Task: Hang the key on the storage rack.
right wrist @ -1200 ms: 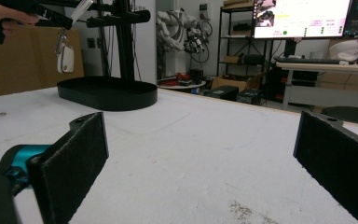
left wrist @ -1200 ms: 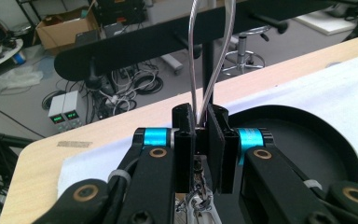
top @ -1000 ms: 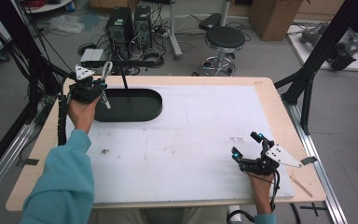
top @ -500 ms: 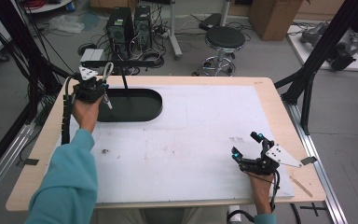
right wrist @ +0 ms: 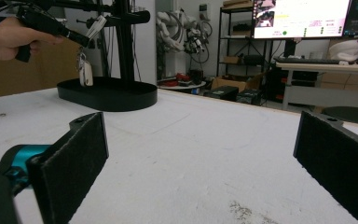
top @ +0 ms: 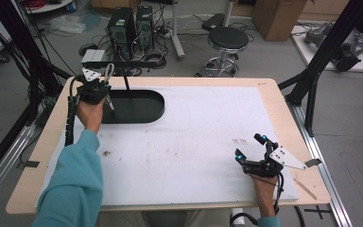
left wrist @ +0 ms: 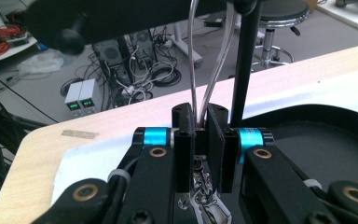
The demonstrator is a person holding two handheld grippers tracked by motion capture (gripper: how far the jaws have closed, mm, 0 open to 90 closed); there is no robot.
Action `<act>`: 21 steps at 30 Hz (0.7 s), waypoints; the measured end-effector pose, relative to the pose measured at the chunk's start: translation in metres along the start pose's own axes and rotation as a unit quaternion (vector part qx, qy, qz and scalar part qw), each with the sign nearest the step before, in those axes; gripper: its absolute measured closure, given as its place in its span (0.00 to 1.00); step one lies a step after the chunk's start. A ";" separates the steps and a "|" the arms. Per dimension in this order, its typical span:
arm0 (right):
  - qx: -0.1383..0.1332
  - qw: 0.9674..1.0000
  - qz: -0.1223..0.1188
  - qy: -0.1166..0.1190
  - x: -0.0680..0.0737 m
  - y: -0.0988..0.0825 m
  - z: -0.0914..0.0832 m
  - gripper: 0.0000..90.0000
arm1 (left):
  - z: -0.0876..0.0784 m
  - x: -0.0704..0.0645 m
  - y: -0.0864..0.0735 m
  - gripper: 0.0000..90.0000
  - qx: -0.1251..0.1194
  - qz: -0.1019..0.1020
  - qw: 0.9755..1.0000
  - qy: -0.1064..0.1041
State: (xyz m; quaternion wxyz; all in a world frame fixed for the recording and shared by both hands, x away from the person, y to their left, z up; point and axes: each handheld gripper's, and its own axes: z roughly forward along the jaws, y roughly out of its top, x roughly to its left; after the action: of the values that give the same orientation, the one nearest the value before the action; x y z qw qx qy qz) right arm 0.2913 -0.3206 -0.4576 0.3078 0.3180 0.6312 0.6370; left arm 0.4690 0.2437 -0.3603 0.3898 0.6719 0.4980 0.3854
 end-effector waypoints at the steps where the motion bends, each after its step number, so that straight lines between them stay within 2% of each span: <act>1: 0.000 1.000 0.000 0.000 0.000 0.000 0.000 0.03 | 0.000 0.000 0.000 0.91 0.000 0.000 1.000 0.000; 5: -0.001 1.000 0.000 -0.001 0.000 0.000 0.000 0.03 | 0.002 -0.001 -0.001 0.90 0.001 -0.012 1.000 -0.004; 8: 0.000 1.000 0.000 -0.002 0.000 0.000 0.000 0.03 | 0.005 0.000 -0.003 0.90 0.000 -0.042 0.999 -0.020; 10: -0.001 1.000 0.000 -0.002 0.000 0.000 0.000 0.03 | 0.006 -0.001 -0.003 0.90 0.000 -0.042 0.999 -0.019; 13: -0.001 1.000 0.000 -0.001 0.000 0.000 0.000 0.03 | 0.007 -0.002 -0.004 0.89 -0.001 -0.029 0.999 -0.020; 14: 0.001 1.000 0.005 -0.001 0.000 0.000 0.000 0.03 | 0.007 -0.003 -0.004 0.84 -0.004 -0.028 0.999 -0.020; 18: 0.000 1.000 0.001 -0.002 0.000 0.000 0.000 0.03 | 0.007 -0.003 -0.003 0.79 -0.016 -0.025 0.999 -0.023; 19: 0.000 1.000 0.001 -0.002 0.000 0.000 0.000 0.03 | 0.006 -0.003 -0.003 0.72 -0.018 -0.026 0.999 -0.027; 20: 0.000 1.000 0.000 -0.002 0.000 0.000 0.000 0.03 | 0.007 0.001 -0.004 0.64 -0.025 -0.036 0.998 -0.048; 21: -0.001 1.000 0.000 -0.002 0.000 0.000 0.000 0.03 | 0.007 0.001 -0.004 0.57 -0.025 -0.036 0.998 -0.048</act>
State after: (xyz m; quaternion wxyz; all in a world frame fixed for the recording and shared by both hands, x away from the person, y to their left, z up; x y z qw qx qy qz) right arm 0.2913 -0.3208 -0.4577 0.3098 0.3188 0.6299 0.6369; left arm 0.4740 0.2442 -0.3669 0.4434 0.6617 0.4925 0.3509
